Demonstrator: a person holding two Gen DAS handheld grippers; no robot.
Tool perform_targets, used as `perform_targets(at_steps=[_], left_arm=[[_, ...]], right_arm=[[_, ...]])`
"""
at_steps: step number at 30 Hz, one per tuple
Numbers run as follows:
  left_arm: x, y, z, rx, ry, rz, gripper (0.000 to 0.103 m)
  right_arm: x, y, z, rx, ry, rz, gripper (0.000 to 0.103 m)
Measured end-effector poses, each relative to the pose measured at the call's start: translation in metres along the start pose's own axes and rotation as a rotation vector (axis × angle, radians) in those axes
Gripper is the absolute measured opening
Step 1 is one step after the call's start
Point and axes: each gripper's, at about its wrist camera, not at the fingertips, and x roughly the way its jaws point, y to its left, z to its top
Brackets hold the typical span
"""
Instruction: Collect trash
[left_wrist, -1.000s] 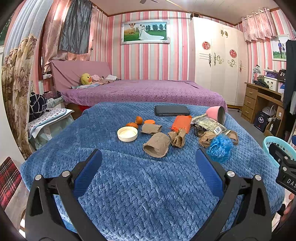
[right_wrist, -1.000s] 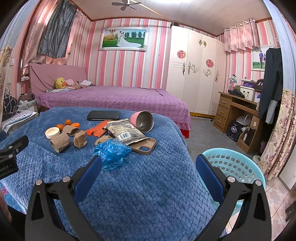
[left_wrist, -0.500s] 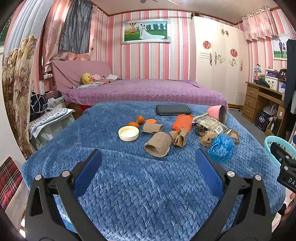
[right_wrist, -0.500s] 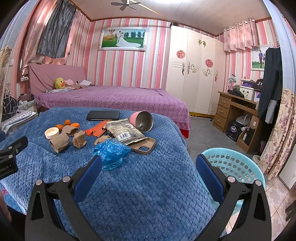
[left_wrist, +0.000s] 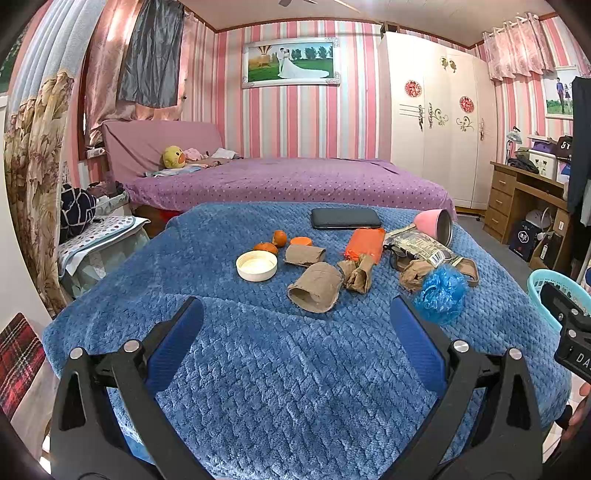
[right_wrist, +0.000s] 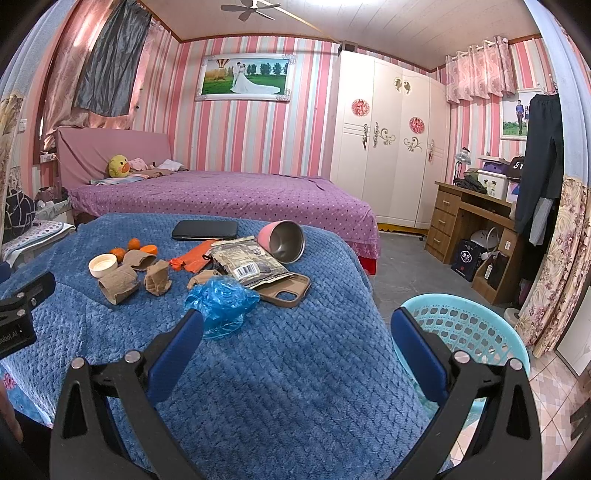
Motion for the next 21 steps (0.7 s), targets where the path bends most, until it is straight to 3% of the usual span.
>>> perform_targets(at_steps=[21], left_arm=[[0.0005,-0.0015,0.0000,0.001,0.000,0.000,0.098]], right_arm=[[0.0004,-0.0012,-0.0002,0.000,0.002,0.000,0.099]])
